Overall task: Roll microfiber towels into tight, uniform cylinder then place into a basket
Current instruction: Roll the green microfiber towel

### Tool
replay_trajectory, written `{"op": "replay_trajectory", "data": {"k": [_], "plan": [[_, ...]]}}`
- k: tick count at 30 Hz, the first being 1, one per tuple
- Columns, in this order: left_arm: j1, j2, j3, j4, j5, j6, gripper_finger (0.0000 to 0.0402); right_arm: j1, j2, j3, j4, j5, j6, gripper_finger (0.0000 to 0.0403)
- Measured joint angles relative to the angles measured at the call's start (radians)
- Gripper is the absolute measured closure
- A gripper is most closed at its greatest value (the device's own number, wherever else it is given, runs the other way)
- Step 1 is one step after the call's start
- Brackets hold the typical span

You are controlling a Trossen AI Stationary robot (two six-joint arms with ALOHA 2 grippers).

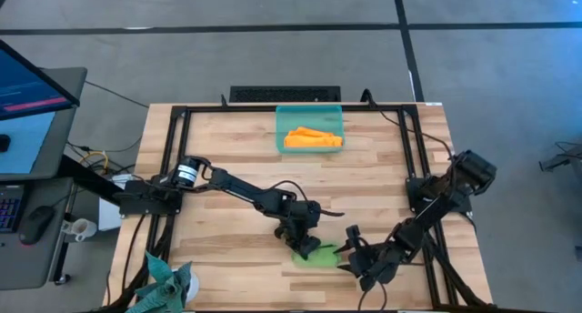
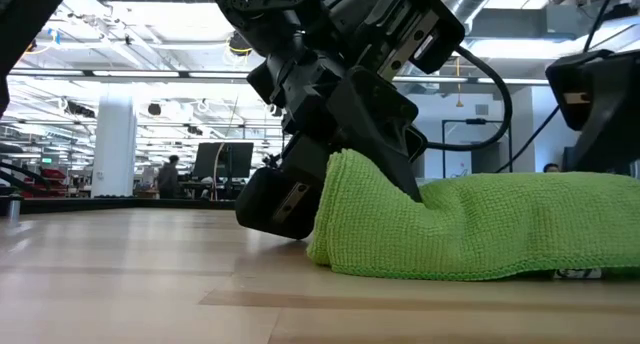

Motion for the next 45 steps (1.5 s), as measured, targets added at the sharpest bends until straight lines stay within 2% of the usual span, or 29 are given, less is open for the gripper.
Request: {"op": "replay_trajectory", "data": {"k": [6, 9, 12, 16, 21, 25, 29, 33, 37, 40, 45], "plan": [[0.0, 0.0, 0.001, -0.001, 0.0, 0.001, 0.0374, -0.018, -0.033, 0.001, 0.044, 0.001, 0.027, 0.0168], [0.0, -0.001, 0.001, -0.001, -0.001, 0.002, 0.0374, -0.055, -0.03, 0.001, 0.045, -0.011, 0.119, 0.0168], [0.0, -0.001, 0.001, -0.001, -0.001, 0.009, 0.0374, -0.097, 0.014, 0.0, 0.036, -0.075, 0.212, 0.0168], [0.0, -0.002, 0.002, -0.001, -0.002, 0.011, 0.0374, -0.123, 0.059, 0.002, 0.063, -0.174, 0.256, 0.0168], [0.0, -0.003, 0.002, 0.0, -0.005, 0.015, 0.0374, -0.135, 0.092, 0.004, 0.05, -0.179, 0.327, 0.017], [0.0, -0.003, 0.002, 0.0, -0.005, 0.039, 0.0374, -0.138, 0.093, 0.005, 0.033, -0.178, 0.34, 0.0197], [0.0, -0.003, 0.002, 0.0, -0.01, 0.06, 0.037, -0.146, 0.093, 0.006, 0.0, -0.179, 0.351, 0.0256], [-0.003, -0.005, 0.002, -0.001, -0.036, 0.139, 0.035, -0.156, 0.093, 0.006, -0.015, -0.194, 0.36, 0.0315], [-0.002, -0.005, 0.002, -0.001, -0.019, 0.22, 0.0314, -0.156, 0.093, 0.005, -0.015, -0.198, 0.36, 0.035], [-0.002, -0.005, 0.002, -0.001, -0.017, 0.275, 0.028, -0.156, 0.093, 0.005, -0.016, -0.199, 0.36, 0.0357], [-0.002, -0.005, 0.002, -0.001, -0.014, 0.389, 0.0238, -0.156, 0.093, 0.004, -0.015, -0.202, 0.36, 0.0346]]}}
